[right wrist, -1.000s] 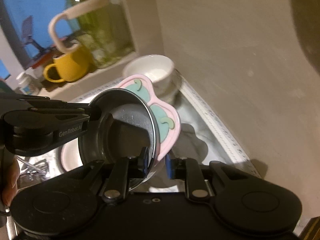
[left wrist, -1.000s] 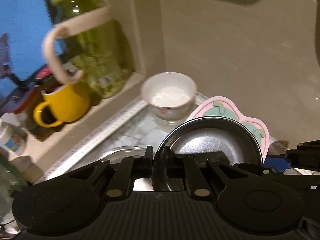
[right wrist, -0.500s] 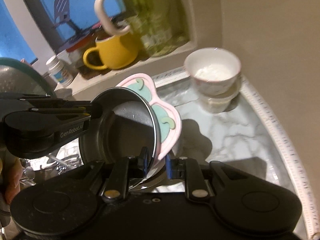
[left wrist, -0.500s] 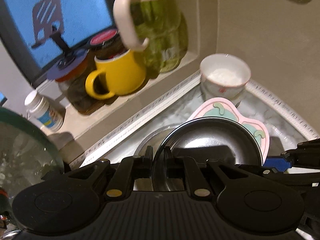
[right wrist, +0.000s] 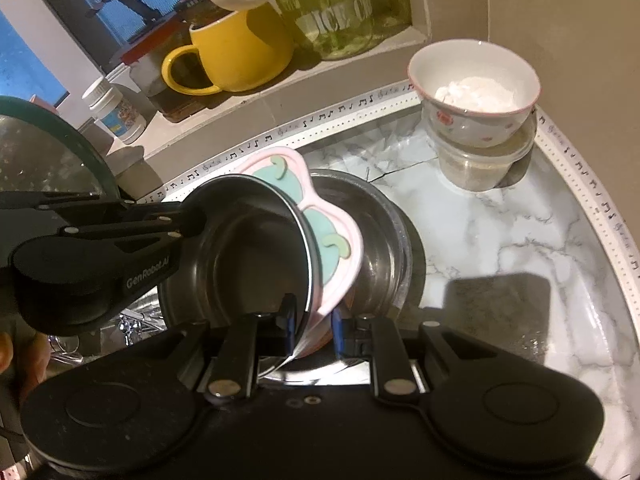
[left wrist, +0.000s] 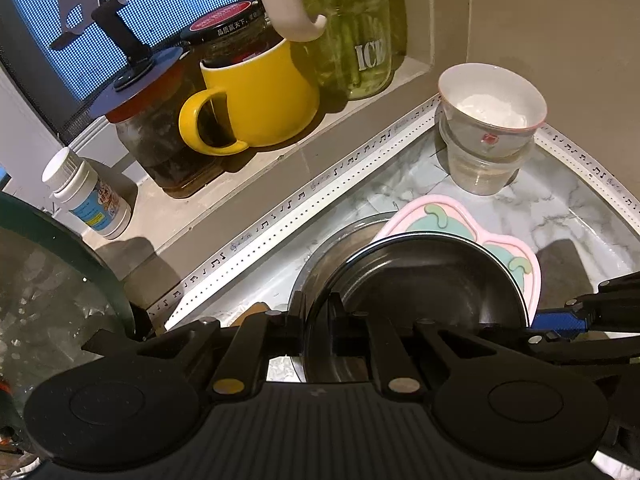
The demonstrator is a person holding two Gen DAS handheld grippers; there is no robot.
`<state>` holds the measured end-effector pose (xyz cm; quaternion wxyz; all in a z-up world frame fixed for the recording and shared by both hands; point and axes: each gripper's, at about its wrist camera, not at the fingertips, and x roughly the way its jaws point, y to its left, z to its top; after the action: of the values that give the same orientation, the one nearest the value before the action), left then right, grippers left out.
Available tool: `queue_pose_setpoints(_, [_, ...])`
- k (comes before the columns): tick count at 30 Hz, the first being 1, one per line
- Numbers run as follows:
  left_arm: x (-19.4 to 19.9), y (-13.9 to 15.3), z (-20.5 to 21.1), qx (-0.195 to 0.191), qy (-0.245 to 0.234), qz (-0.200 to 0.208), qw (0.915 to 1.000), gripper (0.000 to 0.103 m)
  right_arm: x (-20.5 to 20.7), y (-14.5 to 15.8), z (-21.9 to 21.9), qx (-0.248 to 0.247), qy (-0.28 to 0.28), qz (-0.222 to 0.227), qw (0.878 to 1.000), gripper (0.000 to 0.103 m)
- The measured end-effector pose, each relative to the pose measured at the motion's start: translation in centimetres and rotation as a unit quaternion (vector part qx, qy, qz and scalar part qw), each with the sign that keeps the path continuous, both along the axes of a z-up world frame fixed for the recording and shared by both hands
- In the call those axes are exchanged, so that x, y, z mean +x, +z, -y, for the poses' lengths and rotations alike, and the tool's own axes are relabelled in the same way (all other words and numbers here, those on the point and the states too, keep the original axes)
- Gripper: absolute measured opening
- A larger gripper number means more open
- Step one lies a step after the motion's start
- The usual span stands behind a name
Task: Organize plates and bowls
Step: 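Lift the steel pot with both grippers, tilting it upright, then carry the pot with both grippers toward the steel basin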
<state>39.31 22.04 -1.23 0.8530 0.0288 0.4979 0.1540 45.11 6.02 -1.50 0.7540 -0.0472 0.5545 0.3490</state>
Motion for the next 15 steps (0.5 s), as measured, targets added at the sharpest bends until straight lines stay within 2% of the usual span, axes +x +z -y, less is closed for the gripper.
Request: queue_pose_setpoints(15, [1.8, -0.8, 0.2, -0.001, -0.010, -0.013, 0.9999, 0.011, 1.8, -1.4, 0.3, 0.006, -0.007, -0.041, 0.999, 0.019])
